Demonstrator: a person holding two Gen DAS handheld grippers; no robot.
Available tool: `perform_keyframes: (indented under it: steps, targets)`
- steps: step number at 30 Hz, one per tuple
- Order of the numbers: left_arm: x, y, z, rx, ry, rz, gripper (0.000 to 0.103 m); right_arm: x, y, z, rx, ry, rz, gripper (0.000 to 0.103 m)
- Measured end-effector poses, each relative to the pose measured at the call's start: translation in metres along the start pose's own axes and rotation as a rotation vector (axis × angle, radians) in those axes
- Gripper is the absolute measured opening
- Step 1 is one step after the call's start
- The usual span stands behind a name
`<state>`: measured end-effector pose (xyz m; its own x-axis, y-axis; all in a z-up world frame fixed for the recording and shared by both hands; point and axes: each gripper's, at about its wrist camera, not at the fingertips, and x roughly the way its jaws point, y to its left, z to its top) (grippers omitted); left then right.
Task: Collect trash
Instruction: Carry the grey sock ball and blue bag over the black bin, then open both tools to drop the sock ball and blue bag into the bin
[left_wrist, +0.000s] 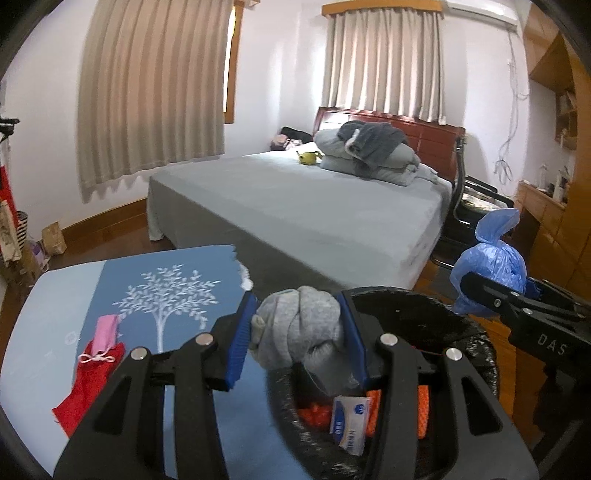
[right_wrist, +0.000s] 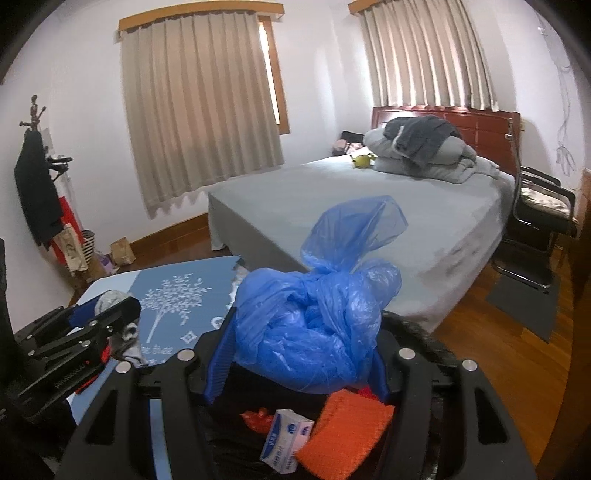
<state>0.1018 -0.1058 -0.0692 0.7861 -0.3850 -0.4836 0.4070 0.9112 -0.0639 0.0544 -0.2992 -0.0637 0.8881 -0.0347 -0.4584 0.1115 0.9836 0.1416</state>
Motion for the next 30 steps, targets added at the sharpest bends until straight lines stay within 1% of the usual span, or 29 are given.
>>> perform_keyframes:
  steps: [8,14,22,30]
  targets:
    - [0.008,-0.03,0.001,0.032,-0.001,-0.05,0.044,-0.009,-0.031,-0.006,0.021,-0.002,-0.049,0.06]
    - [0.014,-0.044,-0.002,0.048,0.004,-0.071,0.044,-0.009,-0.043,-0.012,0.027,0.009,-0.073,0.06]
    - [0.034,-0.06,-0.011,0.066,0.038,-0.097,0.044,-0.004,-0.064,-0.02,0.037,0.032,-0.094,0.06]
    - [0.057,-0.072,-0.023,0.081,0.08,-0.116,0.044,0.008,-0.075,-0.026,0.049,0.066,-0.106,0.06]
